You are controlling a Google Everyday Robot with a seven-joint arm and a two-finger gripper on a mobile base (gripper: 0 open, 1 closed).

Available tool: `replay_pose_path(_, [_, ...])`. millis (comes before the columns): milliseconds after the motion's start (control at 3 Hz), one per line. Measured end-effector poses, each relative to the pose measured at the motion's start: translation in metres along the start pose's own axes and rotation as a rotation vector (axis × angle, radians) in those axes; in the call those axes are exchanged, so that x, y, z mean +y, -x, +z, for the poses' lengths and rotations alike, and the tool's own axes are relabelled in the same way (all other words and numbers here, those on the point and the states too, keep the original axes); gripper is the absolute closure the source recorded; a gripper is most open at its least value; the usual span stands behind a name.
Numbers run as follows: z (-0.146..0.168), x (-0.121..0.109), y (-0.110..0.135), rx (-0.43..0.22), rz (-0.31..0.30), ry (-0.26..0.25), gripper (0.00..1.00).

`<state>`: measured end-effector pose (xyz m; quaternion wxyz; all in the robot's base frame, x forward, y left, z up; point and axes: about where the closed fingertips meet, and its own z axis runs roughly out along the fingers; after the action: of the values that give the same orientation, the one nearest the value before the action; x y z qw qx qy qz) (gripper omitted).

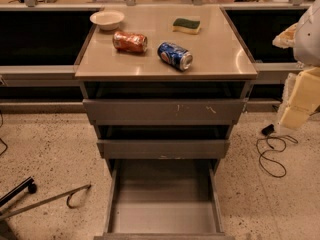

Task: Place pepsi can into bottom drawer

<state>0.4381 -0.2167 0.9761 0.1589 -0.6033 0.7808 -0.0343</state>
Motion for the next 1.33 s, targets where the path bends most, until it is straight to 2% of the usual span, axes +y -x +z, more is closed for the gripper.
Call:
replay_pose_path(333, [0.000, 0.000, 0.000, 0.000, 0.000, -0.001, 0.00])
replay_pose_path(667, [0.003, -0.038, 0.022, -0.014, -0.032, -0.075, 0.00])
replay_pose_path(1000, [0.009, -0.100, 0.050, -0.004, -0.049, -0.145, 0.00])
replay_pose_path(1333, [0.030, -0.164, 0.089, -0.034, -0.045, -0.173, 0.00])
